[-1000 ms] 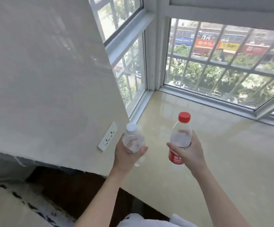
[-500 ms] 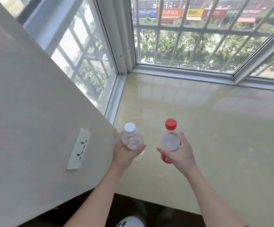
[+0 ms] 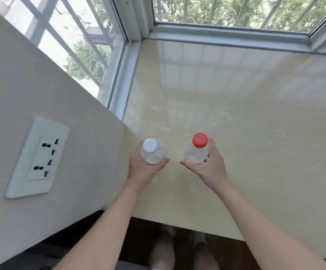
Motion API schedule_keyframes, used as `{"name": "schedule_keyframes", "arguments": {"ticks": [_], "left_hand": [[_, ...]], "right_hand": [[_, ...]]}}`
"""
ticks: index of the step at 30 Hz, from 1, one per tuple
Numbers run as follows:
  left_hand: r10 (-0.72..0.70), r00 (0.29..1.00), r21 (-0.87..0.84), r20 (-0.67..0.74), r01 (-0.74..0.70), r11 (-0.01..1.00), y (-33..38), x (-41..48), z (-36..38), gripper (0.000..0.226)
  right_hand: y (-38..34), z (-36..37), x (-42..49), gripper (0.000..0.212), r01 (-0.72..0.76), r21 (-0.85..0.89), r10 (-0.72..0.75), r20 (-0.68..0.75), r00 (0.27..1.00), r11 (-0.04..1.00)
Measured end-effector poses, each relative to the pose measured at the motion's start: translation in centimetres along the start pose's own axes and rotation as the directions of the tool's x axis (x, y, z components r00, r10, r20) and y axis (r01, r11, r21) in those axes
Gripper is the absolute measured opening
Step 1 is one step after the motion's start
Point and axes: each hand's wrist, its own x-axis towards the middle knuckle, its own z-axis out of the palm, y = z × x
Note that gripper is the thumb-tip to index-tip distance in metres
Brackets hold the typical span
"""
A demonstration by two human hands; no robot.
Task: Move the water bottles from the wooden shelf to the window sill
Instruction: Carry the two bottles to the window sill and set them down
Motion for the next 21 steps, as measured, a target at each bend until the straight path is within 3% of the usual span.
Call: {"name": "schedule_keyframes", "arguments": {"ticks": [11, 17, 21], "left_hand": [[0.056, 0.998, 0.083, 0.007, -0.056, 0.995, -3.2, -0.1, -0.5, 0.068], [-0.003, 0.999, 0.063, -0.050, 0.006, 0.998, -3.7, 0.0, -0.4, 0.058], [0.006, 1.000, 0.091, 0.008, -0.007, 0.996, -4.0, -0.1, -0.9, 0.067]], "right_hand": [[3.0, 1.9, -0.7, 0.062, 0.038, -0.102, -0.046, -0.073, 0.996, 0.994], [3.5, 1.8, -1.0, 0.069, 0.027, -0.178, -0.043, -0.087, 0.995, 0.984], [3.7, 1.9, -0.9, 0.072, -0.001, -0.178, -0.013, -0.079, 0.997, 0.984]]}}
